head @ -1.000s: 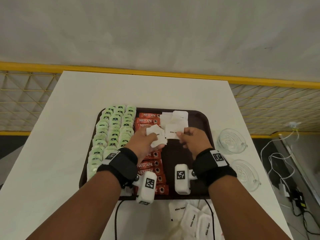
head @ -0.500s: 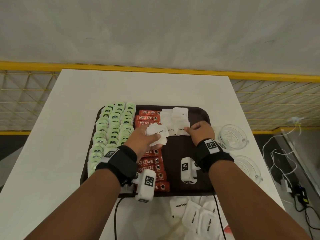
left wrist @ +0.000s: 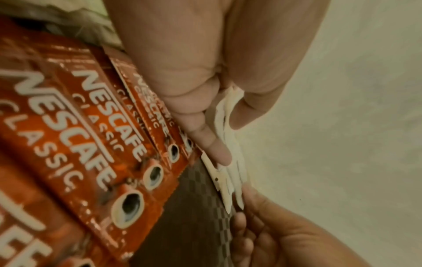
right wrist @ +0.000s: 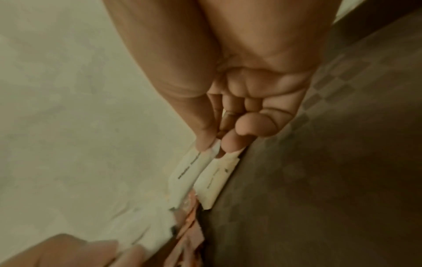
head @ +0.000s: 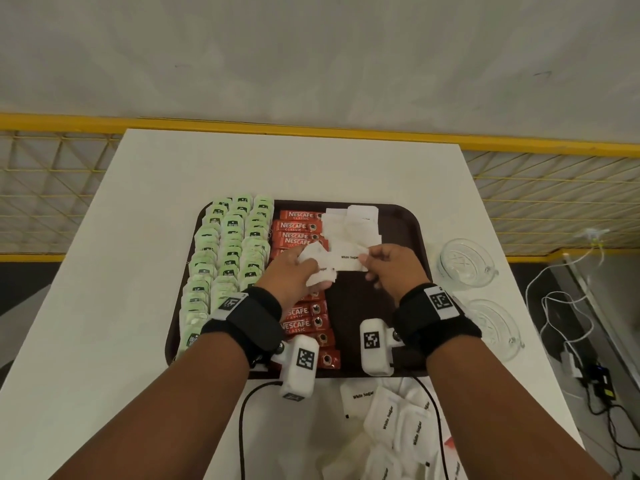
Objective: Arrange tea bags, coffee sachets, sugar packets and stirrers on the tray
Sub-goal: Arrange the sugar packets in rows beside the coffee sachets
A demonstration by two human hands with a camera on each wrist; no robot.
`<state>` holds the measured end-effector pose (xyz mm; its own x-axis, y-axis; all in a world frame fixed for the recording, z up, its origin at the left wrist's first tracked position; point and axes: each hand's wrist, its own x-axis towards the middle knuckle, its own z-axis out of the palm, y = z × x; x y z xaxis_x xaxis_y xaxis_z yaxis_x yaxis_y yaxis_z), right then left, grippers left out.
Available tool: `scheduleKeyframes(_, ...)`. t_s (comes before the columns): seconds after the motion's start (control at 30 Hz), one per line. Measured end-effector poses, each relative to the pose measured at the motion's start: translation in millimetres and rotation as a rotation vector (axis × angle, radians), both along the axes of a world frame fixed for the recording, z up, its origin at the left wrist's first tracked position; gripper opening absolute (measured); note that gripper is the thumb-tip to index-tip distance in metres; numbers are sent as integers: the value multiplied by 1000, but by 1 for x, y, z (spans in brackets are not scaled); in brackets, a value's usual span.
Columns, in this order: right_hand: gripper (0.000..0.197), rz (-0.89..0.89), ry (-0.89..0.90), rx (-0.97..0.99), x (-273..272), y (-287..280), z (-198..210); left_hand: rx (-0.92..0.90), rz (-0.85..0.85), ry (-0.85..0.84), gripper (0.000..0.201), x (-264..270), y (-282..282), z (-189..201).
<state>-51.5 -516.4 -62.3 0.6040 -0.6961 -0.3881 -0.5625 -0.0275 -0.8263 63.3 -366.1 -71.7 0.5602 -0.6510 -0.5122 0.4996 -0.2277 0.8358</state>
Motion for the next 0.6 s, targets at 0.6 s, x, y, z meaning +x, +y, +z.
scheduleKeyframes(0.6,30,-5,244,-316,17,-1,-9,36,119,-123,32,8,18,2)
